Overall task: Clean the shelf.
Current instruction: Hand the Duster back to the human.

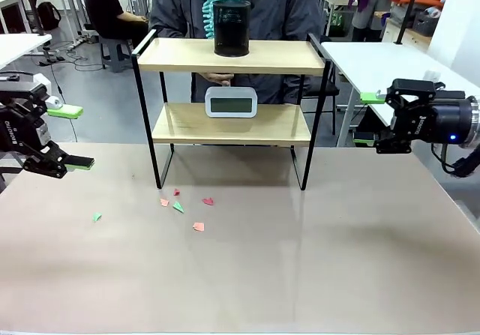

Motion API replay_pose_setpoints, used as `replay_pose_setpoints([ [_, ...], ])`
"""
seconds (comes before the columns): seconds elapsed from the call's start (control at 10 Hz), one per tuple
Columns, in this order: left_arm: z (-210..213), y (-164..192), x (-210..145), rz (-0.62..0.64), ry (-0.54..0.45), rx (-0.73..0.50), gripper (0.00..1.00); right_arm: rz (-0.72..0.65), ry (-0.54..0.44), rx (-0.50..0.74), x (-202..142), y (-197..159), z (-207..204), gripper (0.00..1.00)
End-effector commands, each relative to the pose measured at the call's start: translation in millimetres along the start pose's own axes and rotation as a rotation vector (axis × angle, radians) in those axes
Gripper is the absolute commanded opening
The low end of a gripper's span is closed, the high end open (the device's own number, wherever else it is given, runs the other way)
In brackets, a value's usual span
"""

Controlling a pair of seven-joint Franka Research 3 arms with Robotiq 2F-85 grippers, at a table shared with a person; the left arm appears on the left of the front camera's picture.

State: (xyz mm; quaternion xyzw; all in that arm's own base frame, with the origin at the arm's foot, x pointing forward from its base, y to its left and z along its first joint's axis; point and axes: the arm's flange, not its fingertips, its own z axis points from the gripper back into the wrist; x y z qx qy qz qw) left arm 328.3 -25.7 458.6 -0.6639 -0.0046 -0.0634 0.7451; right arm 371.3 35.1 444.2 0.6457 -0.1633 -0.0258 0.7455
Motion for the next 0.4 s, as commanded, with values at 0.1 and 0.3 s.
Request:
replay_pose_setpoints([
  [0.1, -0.9, -0.9, -3.0, 0.009, 0.007, -0.001, 1.00, -0.004, 0.015, -0.001, -2.0, 1.0, -0.3, 1.00],
  [0.3, -0.9, -0.9, -3.0, 0.009, 0.007, -0.001, 1.00, -0.004, 0.015, -0.001, -2.0, 1.0, -0.3, 1.00],
])
